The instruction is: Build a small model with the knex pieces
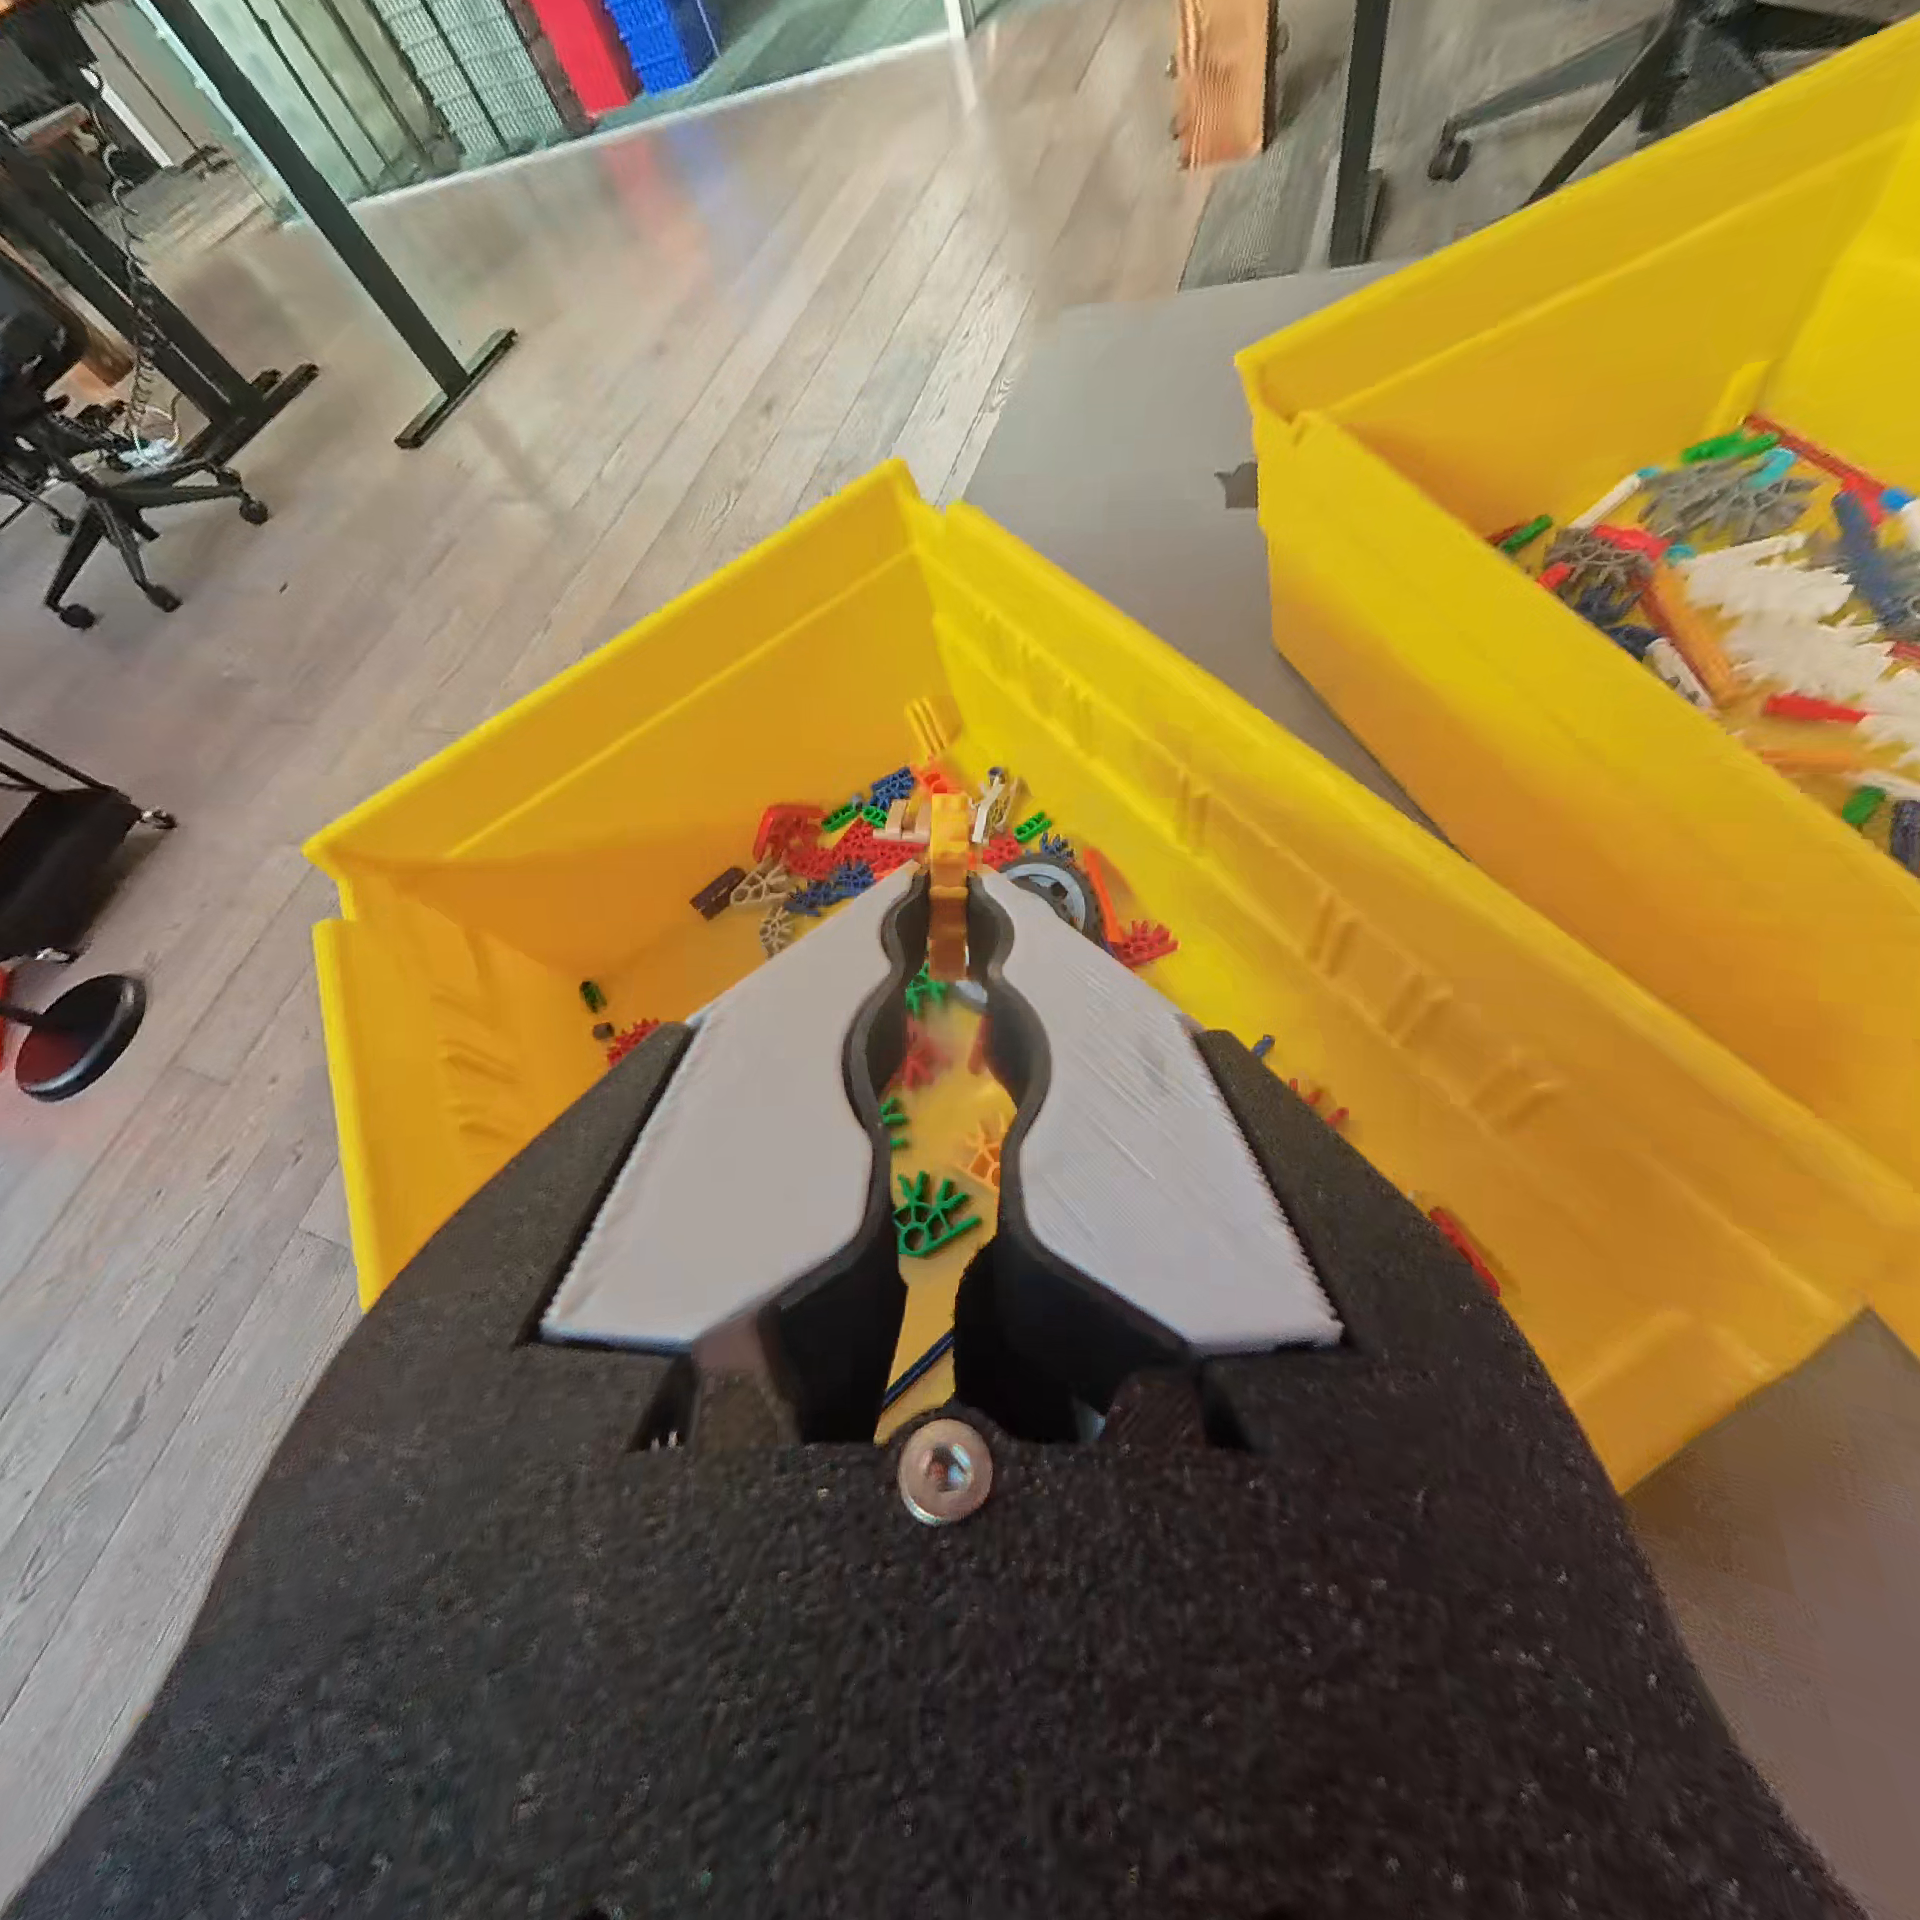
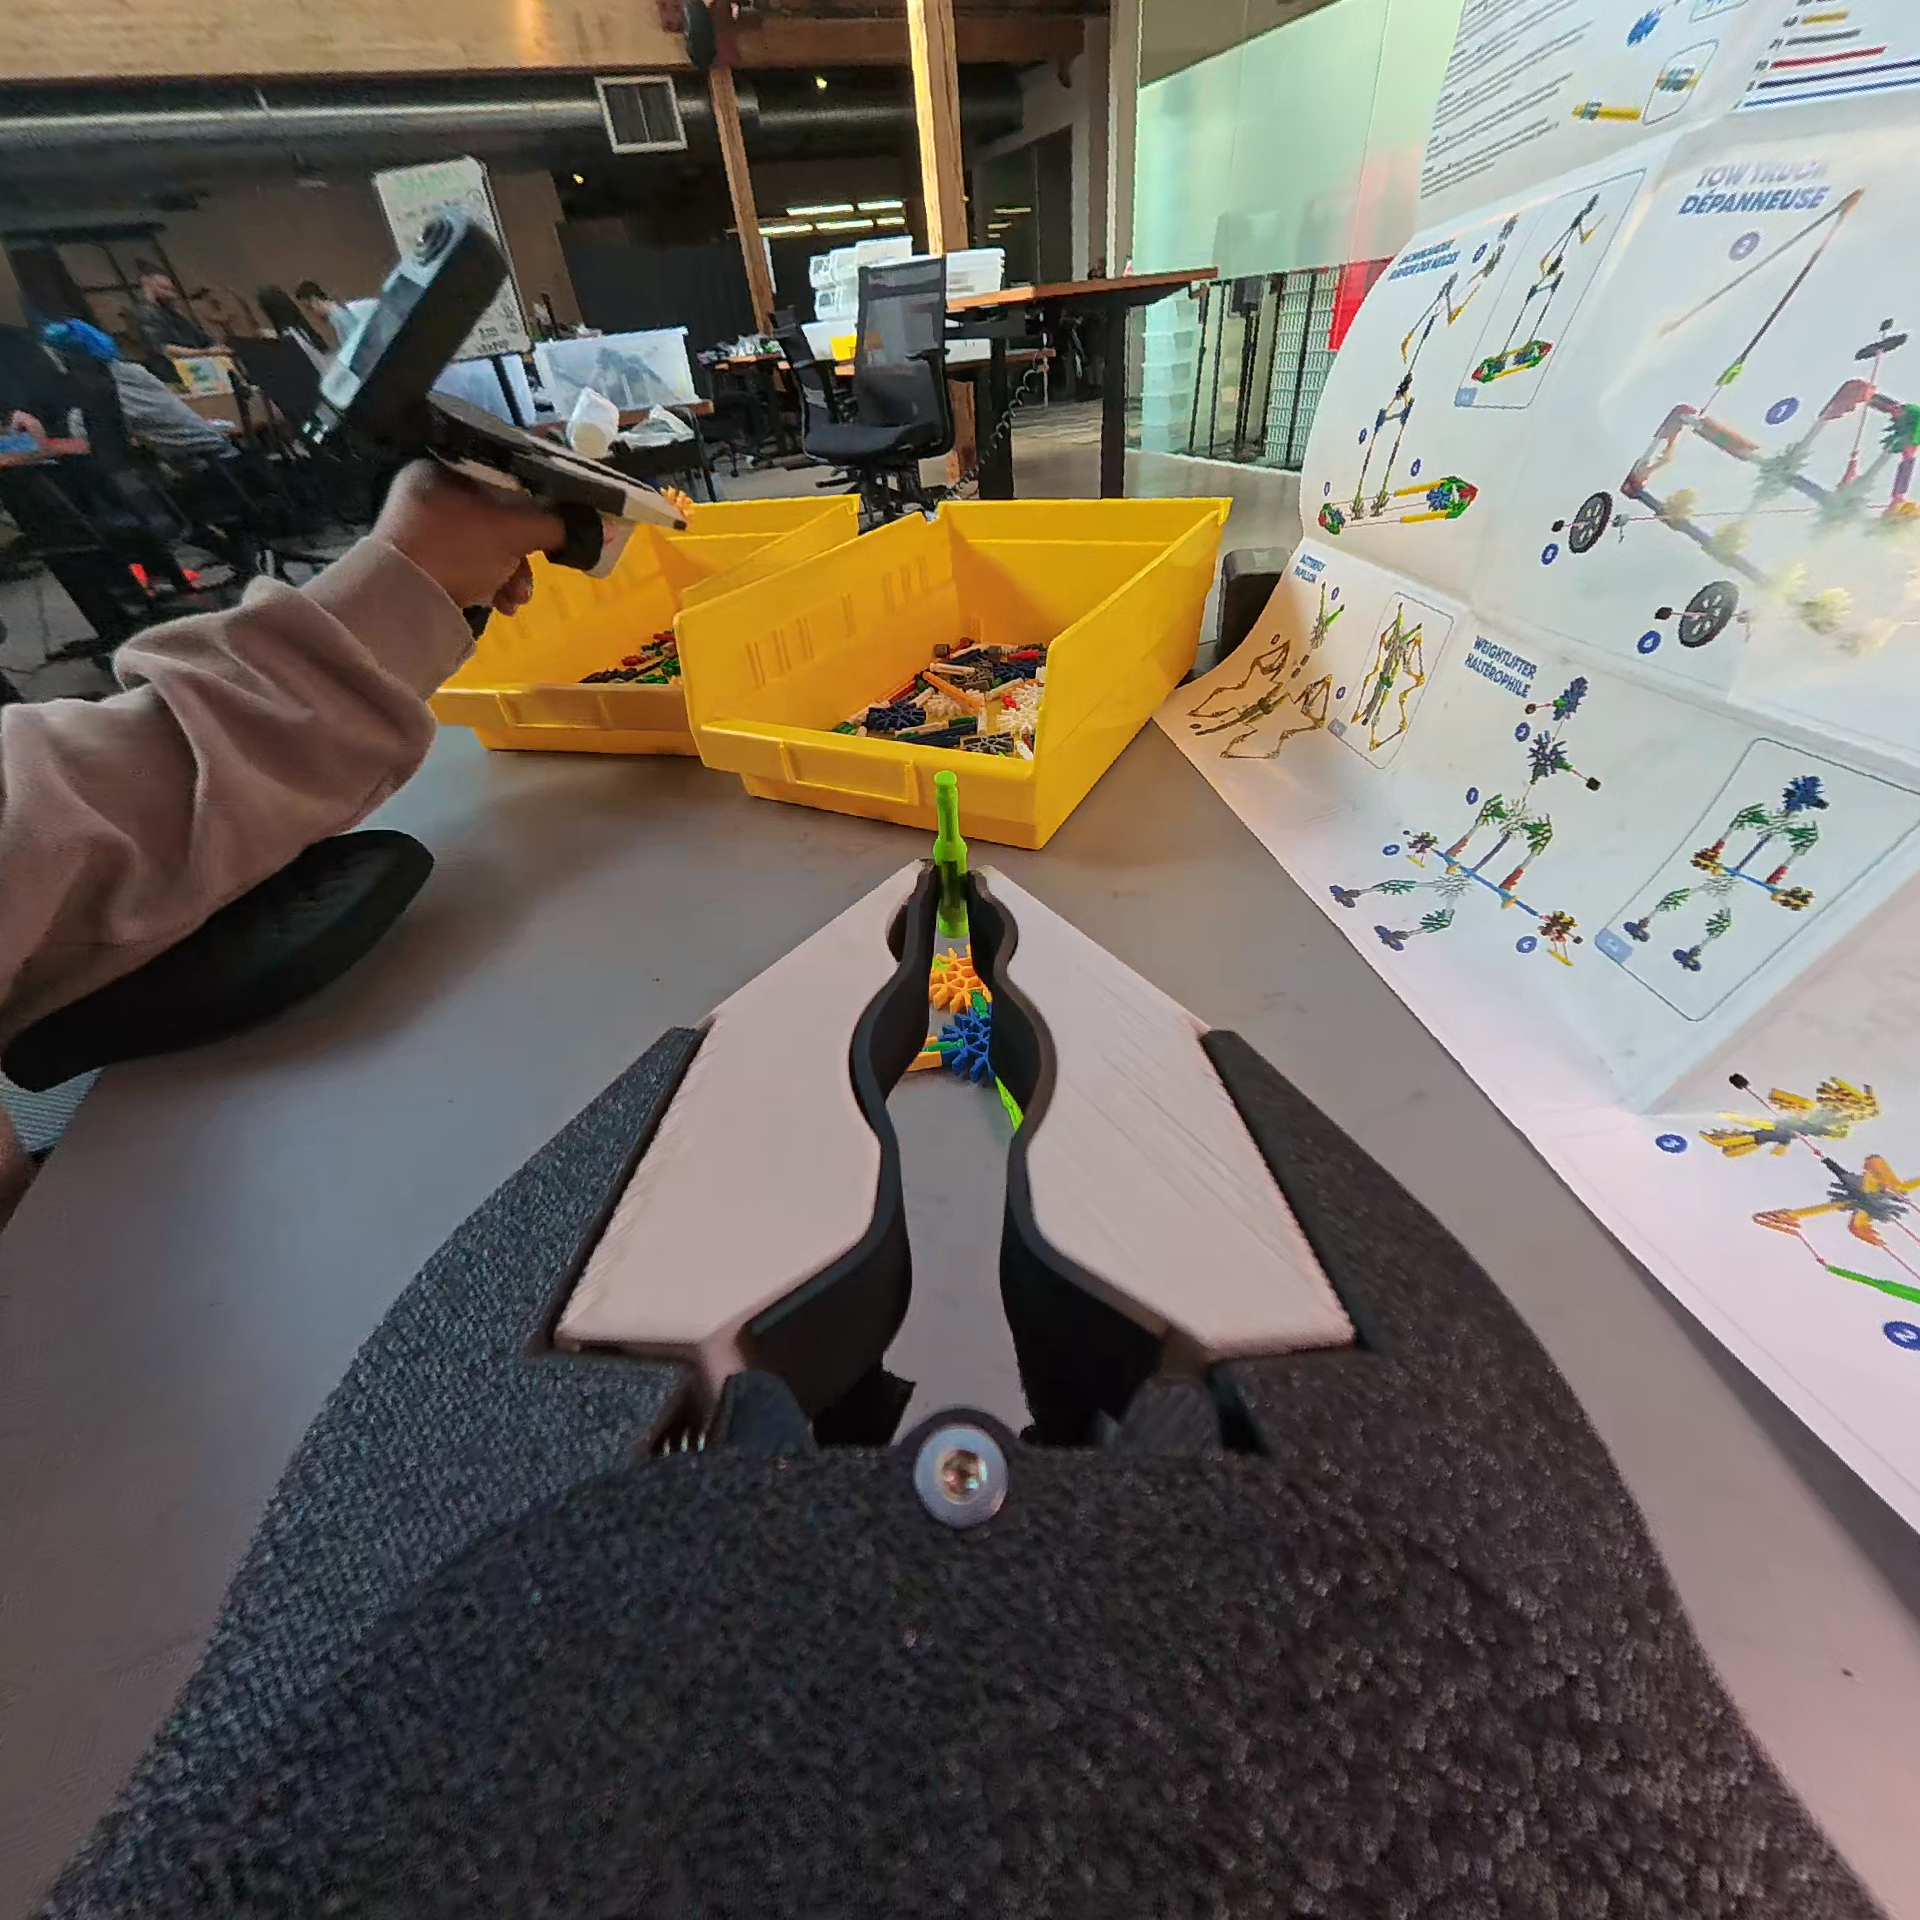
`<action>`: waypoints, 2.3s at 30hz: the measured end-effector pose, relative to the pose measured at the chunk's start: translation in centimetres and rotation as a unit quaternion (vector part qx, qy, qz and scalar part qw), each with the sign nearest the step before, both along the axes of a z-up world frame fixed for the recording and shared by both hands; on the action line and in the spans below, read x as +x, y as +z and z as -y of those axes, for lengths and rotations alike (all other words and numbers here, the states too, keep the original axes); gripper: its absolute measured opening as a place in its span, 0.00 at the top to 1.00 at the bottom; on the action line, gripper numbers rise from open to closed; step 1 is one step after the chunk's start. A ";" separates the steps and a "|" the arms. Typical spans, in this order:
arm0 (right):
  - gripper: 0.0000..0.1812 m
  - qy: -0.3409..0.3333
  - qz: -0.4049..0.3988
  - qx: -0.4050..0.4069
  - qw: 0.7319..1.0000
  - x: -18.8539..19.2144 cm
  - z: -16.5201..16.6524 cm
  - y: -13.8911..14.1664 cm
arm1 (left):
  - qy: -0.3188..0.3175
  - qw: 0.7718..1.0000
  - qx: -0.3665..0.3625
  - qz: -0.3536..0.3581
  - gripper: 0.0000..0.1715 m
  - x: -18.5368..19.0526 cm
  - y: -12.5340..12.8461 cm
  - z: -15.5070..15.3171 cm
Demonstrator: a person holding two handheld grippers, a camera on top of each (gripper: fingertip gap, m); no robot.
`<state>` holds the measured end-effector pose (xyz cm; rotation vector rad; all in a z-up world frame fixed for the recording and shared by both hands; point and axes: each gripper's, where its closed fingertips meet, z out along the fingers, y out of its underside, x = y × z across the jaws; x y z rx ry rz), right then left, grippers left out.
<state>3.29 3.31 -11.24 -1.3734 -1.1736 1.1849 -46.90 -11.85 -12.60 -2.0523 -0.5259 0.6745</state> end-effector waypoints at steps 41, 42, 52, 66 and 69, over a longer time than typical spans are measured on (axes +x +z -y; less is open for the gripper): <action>0.83 0.057 0.337 0.025 0.939 0.2 3.1 -11.4 | -0.338 0.940 -0.001 -0.046 0.98 25.1 -1.1 -14.3; 0.86 0.054 0.346 0.029 0.936 0.1 3.2 -11.8 | -0.331 0.942 -0.011 -0.050 0.98 24.6 -1.8 -14.3; 1.00 0.049 0.384 0.035 0.921 -0.3 3.2 -12.6 | -0.379 0.925 0.012 -0.024 0.90 26.7 -2.5 -14.8; 1.00 -0.354 0.107 0.169 0.914 13.4 -11.8 7.3 | -0.637 0.744 -0.092 0.179 0.87 40.3 -7.9 -10.3; 0.99 -0.480 0.154 0.146 0.851 22.1 -15.9 6.7 | -0.644 0.736 -0.131 0.161 0.88 41.2 -9.6 -9.9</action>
